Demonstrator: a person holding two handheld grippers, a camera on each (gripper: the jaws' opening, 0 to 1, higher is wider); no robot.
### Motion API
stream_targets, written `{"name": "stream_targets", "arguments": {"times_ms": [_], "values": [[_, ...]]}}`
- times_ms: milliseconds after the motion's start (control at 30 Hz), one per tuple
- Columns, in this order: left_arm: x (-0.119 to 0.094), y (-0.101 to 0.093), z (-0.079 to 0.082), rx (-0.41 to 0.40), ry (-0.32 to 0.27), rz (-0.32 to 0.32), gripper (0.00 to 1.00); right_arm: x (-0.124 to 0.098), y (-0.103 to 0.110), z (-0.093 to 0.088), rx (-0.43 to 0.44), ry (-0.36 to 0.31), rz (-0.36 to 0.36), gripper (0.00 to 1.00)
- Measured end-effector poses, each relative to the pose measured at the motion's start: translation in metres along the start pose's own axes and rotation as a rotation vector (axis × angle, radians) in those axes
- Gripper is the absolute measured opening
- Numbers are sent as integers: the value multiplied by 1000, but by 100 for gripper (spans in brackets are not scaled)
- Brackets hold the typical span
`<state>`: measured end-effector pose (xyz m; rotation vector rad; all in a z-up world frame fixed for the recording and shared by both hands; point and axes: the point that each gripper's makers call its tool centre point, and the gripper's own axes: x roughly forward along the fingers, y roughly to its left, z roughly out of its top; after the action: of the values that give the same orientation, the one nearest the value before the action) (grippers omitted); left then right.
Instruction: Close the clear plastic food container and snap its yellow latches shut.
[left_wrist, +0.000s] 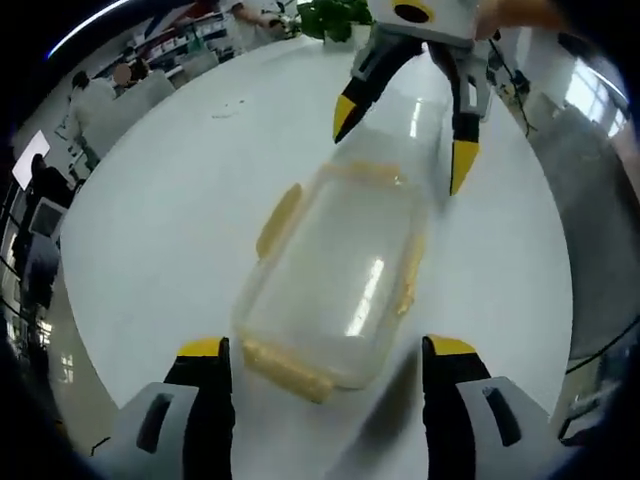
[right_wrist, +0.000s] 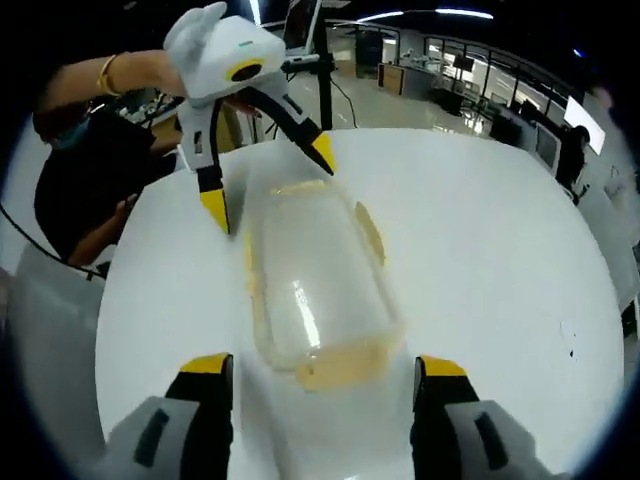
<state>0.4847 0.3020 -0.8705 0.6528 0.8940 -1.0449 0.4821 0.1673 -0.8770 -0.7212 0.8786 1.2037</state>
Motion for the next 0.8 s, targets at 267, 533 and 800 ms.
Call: {"name": "stream_targets", "arguments": {"times_ms": [267,533,800], "values": [[3,2,-6,-17,5,-12,72,10,5,-10,-46,55,9,68],[6,2,-15,-29,3,-38,71,12,7,-6,-39,30,43,64],[8,2,-9,-30,-2,-38,69,12,-3,-1,-47,9,45,51]]}}
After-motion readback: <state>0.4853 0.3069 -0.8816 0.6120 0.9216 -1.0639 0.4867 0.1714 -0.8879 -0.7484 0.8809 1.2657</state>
